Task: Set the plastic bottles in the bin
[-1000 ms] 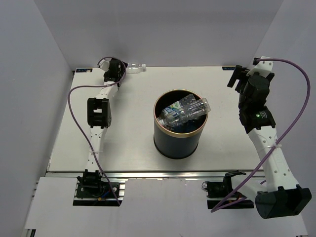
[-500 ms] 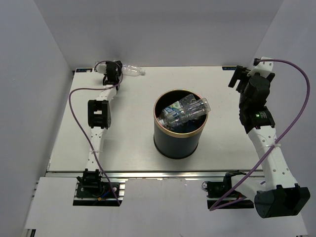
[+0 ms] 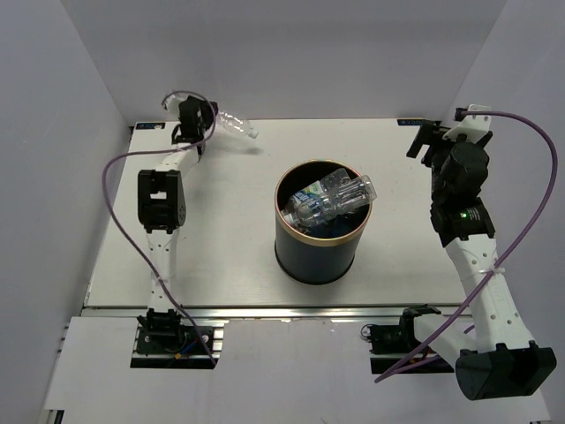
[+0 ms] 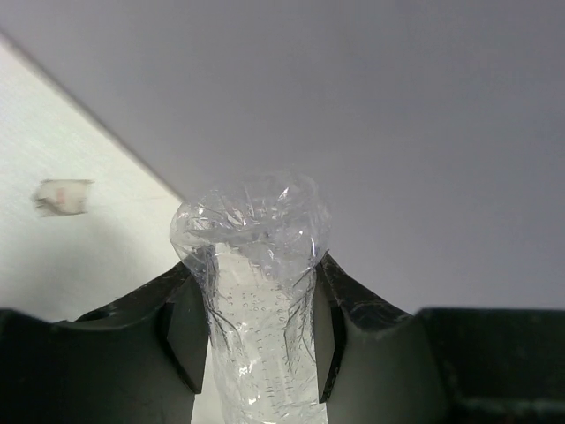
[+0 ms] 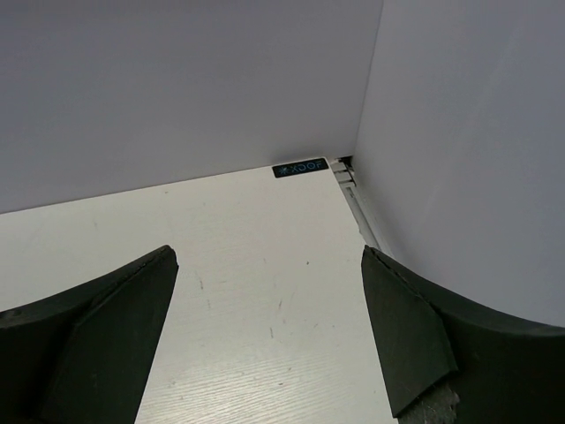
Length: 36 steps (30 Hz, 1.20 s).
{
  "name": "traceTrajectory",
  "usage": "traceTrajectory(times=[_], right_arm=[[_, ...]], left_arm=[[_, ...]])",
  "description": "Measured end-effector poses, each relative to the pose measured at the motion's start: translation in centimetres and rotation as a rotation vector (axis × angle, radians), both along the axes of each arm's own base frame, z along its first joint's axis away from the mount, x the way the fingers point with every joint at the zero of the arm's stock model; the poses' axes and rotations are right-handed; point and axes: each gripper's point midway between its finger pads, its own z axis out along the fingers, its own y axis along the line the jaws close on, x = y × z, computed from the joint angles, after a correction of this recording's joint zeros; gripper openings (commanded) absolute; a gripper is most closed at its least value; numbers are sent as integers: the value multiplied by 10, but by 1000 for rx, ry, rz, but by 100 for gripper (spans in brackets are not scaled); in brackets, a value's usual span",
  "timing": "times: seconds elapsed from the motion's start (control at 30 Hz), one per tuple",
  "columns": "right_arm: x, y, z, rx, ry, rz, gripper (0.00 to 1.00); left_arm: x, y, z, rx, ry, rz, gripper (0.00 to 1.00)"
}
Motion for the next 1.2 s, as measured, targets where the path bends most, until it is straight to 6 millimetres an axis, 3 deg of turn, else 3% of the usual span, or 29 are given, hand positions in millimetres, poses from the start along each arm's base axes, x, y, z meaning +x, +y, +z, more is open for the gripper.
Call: traceTrajectory(times=[0.1, 0.2, 0.27, 0.37, 0.47, 0.53, 0.57, 0.67, 0.8, 0.97, 1.07, 1.2], right_arm=[[-5, 7, 3, -4, -17, 45, 89], [-8, 16, 7, -15, -32, 103, 89], [-8, 22, 8, -15, -36, 140, 89], [-11, 29, 8, 7, -41, 174, 89], [-22, 34, 0, 31, -33, 205, 89], [-31, 34, -7, 43, -20, 212, 89], [-34, 34, -8, 49, -20, 212, 89], [-43, 33, -6, 63, -27, 213, 89], [-49, 35, -4, 77, -31, 226, 89], [-51, 36, -11, 92, -5, 226, 89], [-51, 36, -13, 103, 3, 225, 89], [-52, 37, -18, 111, 22, 224, 89]], left_arm=[[-24, -12, 74, 79, -71, -93, 0], [-64, -28, 179, 196, -211, -186, 0], [-104, -52, 259, 299, -339, -245, 0], [-186, -123, 358, 440, -533, -372, 0], [-268, -206, 413, 528, -683, -537, 0], [-307, -245, 422, 568, -730, -632, 0], [-316, -254, 420, 584, -729, -659, 0], [-317, -262, 395, 649, -654, -691, 0], [-312, -268, 345, 743, -507, -700, 2], [-344, -302, 297, 855, -409, -825, 3], [-364, -316, 292, 916, -393, -883, 3], [-372, -324, 300, 1005, -371, -875, 3]])
